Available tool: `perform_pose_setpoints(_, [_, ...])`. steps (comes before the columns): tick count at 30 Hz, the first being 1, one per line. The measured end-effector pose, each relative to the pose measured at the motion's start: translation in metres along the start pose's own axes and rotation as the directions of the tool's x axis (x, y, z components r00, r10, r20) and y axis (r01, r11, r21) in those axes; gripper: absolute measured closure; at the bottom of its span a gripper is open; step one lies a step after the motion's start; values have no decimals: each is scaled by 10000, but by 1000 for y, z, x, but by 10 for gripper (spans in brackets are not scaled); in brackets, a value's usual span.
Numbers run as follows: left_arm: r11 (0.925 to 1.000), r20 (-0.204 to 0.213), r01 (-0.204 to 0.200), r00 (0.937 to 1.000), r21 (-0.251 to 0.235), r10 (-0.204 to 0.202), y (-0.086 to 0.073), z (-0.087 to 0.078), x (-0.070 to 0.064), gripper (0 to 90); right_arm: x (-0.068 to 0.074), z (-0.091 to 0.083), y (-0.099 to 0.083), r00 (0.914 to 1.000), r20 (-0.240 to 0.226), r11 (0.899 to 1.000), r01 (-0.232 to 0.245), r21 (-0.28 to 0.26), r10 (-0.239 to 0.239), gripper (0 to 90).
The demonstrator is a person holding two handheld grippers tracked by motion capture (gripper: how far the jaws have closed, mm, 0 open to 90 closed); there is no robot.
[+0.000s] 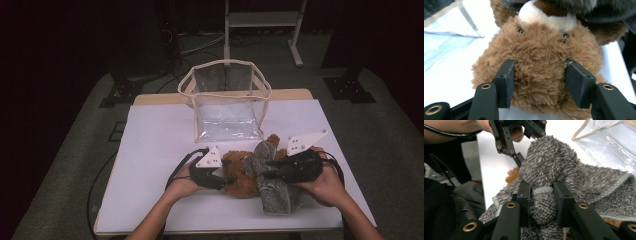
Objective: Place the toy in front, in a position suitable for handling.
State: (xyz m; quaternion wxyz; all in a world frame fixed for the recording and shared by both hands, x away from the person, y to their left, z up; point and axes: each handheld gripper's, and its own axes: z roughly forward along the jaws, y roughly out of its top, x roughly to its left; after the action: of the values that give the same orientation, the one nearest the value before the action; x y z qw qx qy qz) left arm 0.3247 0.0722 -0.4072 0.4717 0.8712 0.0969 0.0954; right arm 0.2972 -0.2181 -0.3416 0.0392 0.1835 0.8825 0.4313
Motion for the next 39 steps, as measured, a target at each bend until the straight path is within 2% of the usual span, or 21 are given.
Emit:
perform_pose_setpoints(4, [10000, 12, -80, 10000, -3, 80, 1, -3, 0, 441, -10, 11, -3, 9999, 134, 10000, -68, -71, 69, 692])
perform_pose_setpoints(6, [10000, 35, -76, 10000, -19, 76, 0, -5, 1, 442, -17, 15, -4, 9996, 161, 9994, -217, -282, 221, 693])
perform_pose_setpoints(10, [9999, 179, 6, 9998, -105, -4, -2, -9, 3, 461, -29, 16, -4, 9986, 301, 9975, -419, -575, 437, 693])
perform_pose_setpoints(14, [9999, 200, -2, 9998, -120, 4, -2, -8, 3, 470, -33, 18, -3, 9983, 359, 9971, -443, -621, 466, 693])
perform_pose_setpoints(20, [9998, 196, -8, 9998, -192, 11, -2, -11, 5, 469, -23, 18, 3, 9983, 569, 9978, -110, -655, 148, 694])
perform_pose_setpoints(24, [9999, -81, -41, 10000, -139, 39, -3, -19, 10, 469, -17, 16, 8, 9980, 620, 9972, 133, -737, -88, 693])
perform_pose_setpoints(28, [9992, -312, 104, 9994, -378, -116, -4, -32, 16, 467, -10, 18, 15, 9975, 595, 9969, 421, -670, -381, 693])
perform_pose_setpoints(30, [9989, -493, 123, 9987, -463, -146, -4, -40, 20, 465, -4, 26, 22, 9960, 575, 9965, 713, -447, -686, 694])
perform_pose_setpoints(31, [9985, -576, 128, 9982, -536, -158, -4, -44, 21, 459, -1, 36, 26, 9939, 508, 9947, 994, -280, -979, 694])
perform_pose_setpoints(32, [9982, -631, 155, 9978, -586, -192, -4, -49, 23, 459, -1, 36, 26, 9939, 508, 9947, 994, -280, -979, 694])
perform_pose_setpoints(33, [9967, -666, 238, 9974, -774, -290, -4, -55, 25, 452, 1, 46, 31, 9924, 413, 9928, 1171, -247, -1160, 694])
perform_pose_setpoints(37, [9962, -822, 212, 9962, -847, -281, -5, -64, 27, 441, 4, 59, 35, 9911, 96, 9906, 1330, -317, -1327, 693])
perform_pose_setpoints(39, [9953, -908, 290, 9952, -921, -374, -6, -70, 29, 433, 6, 71, 35, 9870, -8, 9869, 1608, -126, -1608, 692])
